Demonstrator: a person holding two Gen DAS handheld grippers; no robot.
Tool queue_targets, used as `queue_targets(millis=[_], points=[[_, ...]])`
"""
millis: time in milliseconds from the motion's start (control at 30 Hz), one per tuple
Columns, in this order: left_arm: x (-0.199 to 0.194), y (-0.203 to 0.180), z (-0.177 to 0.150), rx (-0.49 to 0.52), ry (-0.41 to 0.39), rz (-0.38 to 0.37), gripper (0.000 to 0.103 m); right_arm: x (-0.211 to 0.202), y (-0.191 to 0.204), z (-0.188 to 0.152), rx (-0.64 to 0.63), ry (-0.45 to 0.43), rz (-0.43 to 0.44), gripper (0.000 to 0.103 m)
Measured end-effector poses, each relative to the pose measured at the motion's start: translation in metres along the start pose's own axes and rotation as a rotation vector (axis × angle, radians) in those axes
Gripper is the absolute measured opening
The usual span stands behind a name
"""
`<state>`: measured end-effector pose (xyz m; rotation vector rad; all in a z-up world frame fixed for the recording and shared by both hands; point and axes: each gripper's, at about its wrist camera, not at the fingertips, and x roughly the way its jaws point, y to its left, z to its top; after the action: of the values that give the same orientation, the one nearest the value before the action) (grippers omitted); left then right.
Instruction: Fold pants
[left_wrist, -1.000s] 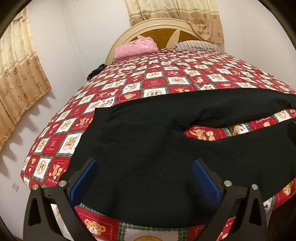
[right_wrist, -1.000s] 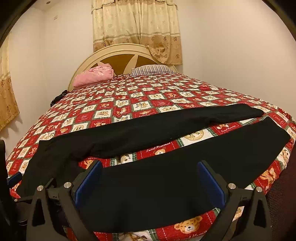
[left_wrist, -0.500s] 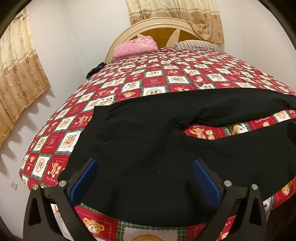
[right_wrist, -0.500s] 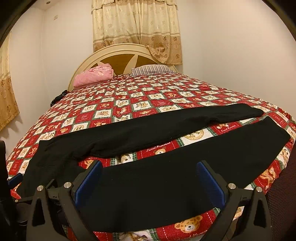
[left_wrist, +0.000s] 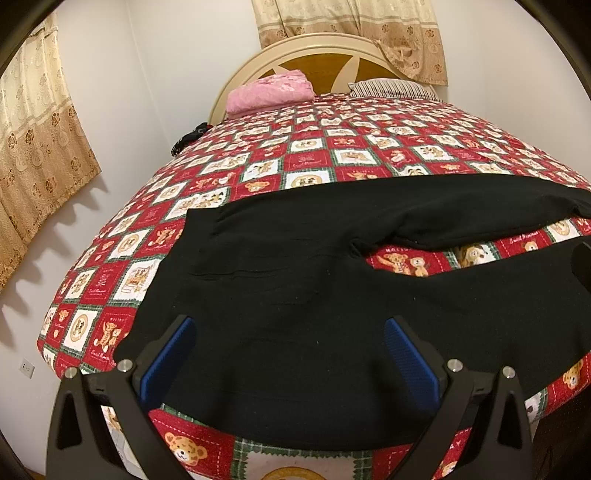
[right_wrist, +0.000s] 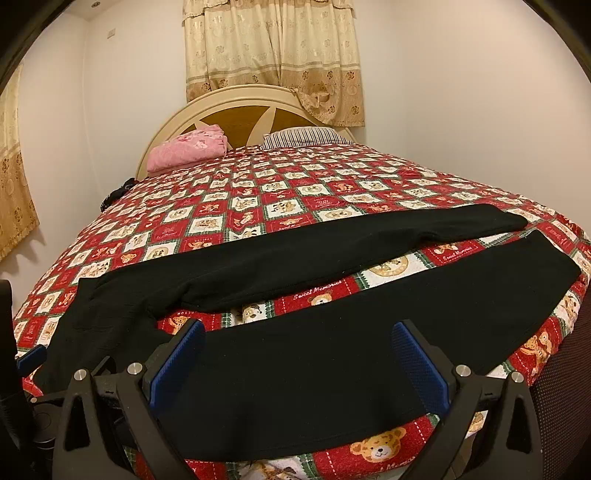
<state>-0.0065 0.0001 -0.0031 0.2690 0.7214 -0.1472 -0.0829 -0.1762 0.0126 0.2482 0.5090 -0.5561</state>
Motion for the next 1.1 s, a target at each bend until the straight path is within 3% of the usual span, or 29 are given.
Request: queue_targets(millis=[1100], points=[[0.0024,-0.0021,-0.0019,0.0,0.009,-0.008,0.103,0.0011,0.0035,-0.0025,-0.003,0.008,0.003,0.102]])
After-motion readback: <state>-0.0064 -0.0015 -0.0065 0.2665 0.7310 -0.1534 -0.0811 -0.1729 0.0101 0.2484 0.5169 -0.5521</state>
